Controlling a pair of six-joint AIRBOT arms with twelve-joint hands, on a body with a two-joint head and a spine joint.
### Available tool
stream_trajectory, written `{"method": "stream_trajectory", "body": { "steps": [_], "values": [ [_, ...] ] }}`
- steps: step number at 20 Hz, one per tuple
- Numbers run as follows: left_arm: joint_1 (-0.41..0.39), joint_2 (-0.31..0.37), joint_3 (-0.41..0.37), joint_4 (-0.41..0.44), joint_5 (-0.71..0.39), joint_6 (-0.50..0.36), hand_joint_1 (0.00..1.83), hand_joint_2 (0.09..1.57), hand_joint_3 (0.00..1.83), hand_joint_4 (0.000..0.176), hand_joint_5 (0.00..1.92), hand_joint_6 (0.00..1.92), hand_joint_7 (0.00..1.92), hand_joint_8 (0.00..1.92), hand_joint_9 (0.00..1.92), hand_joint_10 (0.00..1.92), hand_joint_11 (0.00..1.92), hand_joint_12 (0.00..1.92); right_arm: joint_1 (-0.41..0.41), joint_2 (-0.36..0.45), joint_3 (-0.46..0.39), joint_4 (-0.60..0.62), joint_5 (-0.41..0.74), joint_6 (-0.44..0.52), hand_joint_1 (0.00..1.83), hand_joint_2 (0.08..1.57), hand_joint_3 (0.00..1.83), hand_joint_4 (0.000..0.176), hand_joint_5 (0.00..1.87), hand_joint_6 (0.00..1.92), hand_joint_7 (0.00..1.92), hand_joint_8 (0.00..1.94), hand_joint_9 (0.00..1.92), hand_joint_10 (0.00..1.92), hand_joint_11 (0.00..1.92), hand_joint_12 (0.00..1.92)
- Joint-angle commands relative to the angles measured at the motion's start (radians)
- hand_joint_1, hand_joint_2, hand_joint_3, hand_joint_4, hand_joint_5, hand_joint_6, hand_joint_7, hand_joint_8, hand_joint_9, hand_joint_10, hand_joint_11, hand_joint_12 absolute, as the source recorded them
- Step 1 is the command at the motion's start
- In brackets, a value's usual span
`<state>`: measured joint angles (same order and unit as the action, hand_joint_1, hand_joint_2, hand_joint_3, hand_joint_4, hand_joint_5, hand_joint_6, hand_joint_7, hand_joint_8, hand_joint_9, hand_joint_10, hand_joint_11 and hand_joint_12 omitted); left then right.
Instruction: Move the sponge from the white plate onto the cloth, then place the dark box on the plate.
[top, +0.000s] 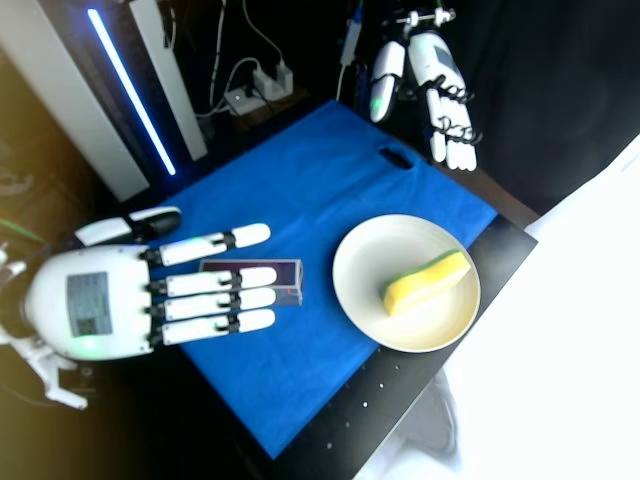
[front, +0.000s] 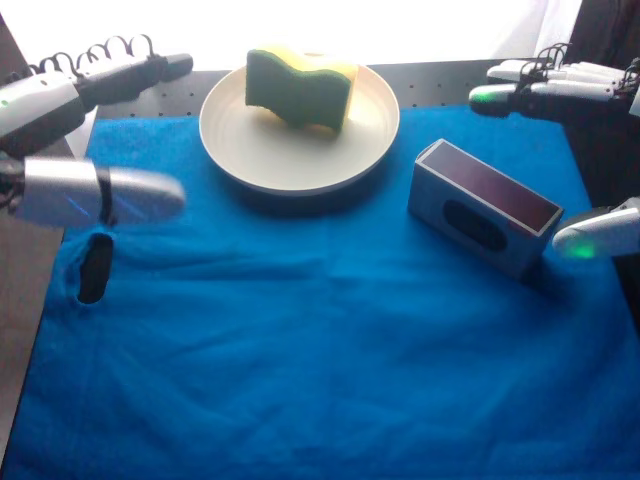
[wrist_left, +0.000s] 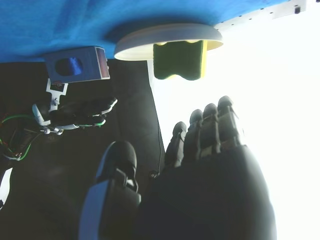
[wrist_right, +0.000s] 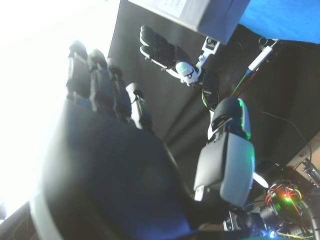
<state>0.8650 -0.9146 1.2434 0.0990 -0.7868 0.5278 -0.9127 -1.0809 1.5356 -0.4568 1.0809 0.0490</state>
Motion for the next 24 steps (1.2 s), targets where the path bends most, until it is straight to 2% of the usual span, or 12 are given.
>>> {"method": "stream_trajectory", "body": {
  "steps": [1, 2, 3, 6, 9, 12, 14, 18, 20, 21, 22, 24],
  "values": [
    [-0.014, -0.003, -0.002, -0.027, -0.113, -0.009, 0.6, 0.91, 0.0, 0.109, 0.12, 0.0, 0.04, 0.0, 0.02, 0.0, 0.0, 0.33, 0.016, 0.0, -0.001, 0.058, 0.1, 0.008, 0.57, 0.87, 0.0, 0.176, 0.2, 0.01, 0.06, 0.01, 0.0, 0.0, 0.0, 0.0],
    [-0.014, -0.003, -0.002, -0.027, -0.114, -0.009, 0.59, 0.9, 0.0, 0.11, 0.13, 0.0, 0.04, 0.0, 0.01, 0.0, 0.0, 0.21, 0.016, 0.0, -0.003, 0.058, 0.1, 0.008, 0.56, 0.86, 0.0, 0.176, 0.2, 0.01, 0.07, 0.01, 0.0, 0.0, 0.0, 0.0],
    [-0.014, -0.003, -0.003, -0.027, -0.116, -0.009, 0.59, 0.86, 0.0, 0.155, 0.14, 0.0, 0.06, 0.0, 0.02, 0.0, 0.0, 0.13, 0.016, 0.0, -0.004, 0.058, 0.1, 0.008, 0.55, 0.87, 0.0, 0.176, 0.18, 0.0, 0.06, 0.0, 0.0, 0.0, 0.01, 0.01],
    [-0.015, -0.003, -0.002, -0.035, -0.127, -0.009, 0.67, 0.91, 0.01, 0.098, 0.14, 0.0, 0.02, 0.0, 0.0, 0.0, 0.0, 0.0, 0.016, 0.001, -0.003, 0.056, 0.1, 0.008, 0.63, 0.89, 0.01, 0.176, 0.16, 0.0, 0.0, 0.0, 0.0, 0.0, 0.0, 0.0],
    [-0.066, -0.021, 0.021, -0.029, -0.11, 0.007, 0.67, 0.9, 0.0, 0.118, 0.15, 0.0, 0.04, 0.01, 0.0, 0.0, 0.0, 0.0, 0.016, 0.001, -0.002, 0.062, 0.1, 0.008, 0.6, 0.92, 0.01, 0.176, 0.16, 0.01, 0.0, 0.0, 0.0, 0.0, 0.0, 0.0],
    [-0.21, -0.095, 0.106, 0.043, -0.009, 0.006, 0.82, 0.89, 0.0, 0.034, 0.17, 0.01, 0.08, 0.02, 0.06, 0.02, 0.1, 0.05, 0.016, 0.001, 0.001, 0.066, 0.1, 0.008, 0.6, 0.92, 0.01, 0.176, 0.15, 0.0, 0.0, 0.0, 0.0, 0.0, 0.0, 0.0],
    [-0.338, -0.152, 0.174, 0.162, 0.104, -0.02, 0.81, 0.91, 0.01, 0.126, 0.12, 0.0, 0.04, 0.0, 0.03, 0.0, 0.1, 0.05, 0.016, 0.001, 0.002, 0.065, 0.101, 0.008, 0.62, 0.93, 0.01, 0.176, 0.15, 0.0, 0.0, 0.0, 0.0, 0.0, 0.0, 0.0],
    [-0.482, -0.273, 0.303, 0.349, 0.29, -0.08, 0.75, 0.87, 0.0, 0.157, 0.11, 0.0, 0.1, 0.0, 0.09, 0.01, 0.13, 0.1, 0.016, -0.005, 0.009, 0.06, 0.101, 0.008, 0.62, 0.93, 0.0, 0.176, 0.14, 0.0, 0.0, 0.0, 0.0, 0.0, 0.02, 0.01],
    [-0.513, -0.348, 0.378, 0.397, 0.375, -0.08, 0.83, 0.88, 0.0, 0.119, 0.15, 0.0, 0.15, 0.0, 0.16, 0.0, 0.01, 0.48, 0.016, -0.009, 0.012, 0.059, 0.101, 0.008, 0.62, 0.92, 0.0, 0.176, 0.13, 0.0, 0.0, 0.0, 0.0, 0.0, 0.0, 0.0],
    [-0.521, -0.38, 0.412, 0.408, 0.407, -0.08, 0.87, 0.9, 0.0, 0.126, 0.16, 0.0, 0.16, 0.0, 0.16, 0.0, 0.0, 0.44, 0.017, -0.01, 0.014, 0.058, 0.101, 0.008, 0.65, 0.91, 0.0, 0.176, 0.13, 0.0, 0.0, 0.0, 0.0, 0.0, 0.0, 0.0],
    [-0.527, -0.418, 0.459, 0.422, 0.448, -0.08, 0.87, 0.91, 0.01, 0.087, 0.17, 0.0, 0.17, 0.0, 0.18, 0.01, 0.0, 0.45, 0.017, -0.012, 0.016, 0.056, 0.101, 0.008, 0.66, 0.91, 0.0, 0.176, 0.14, 0.0, 0.0, 0.0, 0.0, 0.0, 0.0, 0.0],
    [-0.543, -0.479, 0.528, 0.487, 0.535, -0.08, 0.84, 0.91, 0.0, 0.079, 0.18, 0.0, 0.17, 0.0, 0.15, 0.01, 0.0, 0.4, 0.02, -0.014, 0.02, 0.051, 0.101, 0.008, 0.7, 0.92, 0.0, 0.176, 0.14, 0.0, 0.0, 0.0, 0.0, 0.0, 0.0, 0.0]
  ]
}}
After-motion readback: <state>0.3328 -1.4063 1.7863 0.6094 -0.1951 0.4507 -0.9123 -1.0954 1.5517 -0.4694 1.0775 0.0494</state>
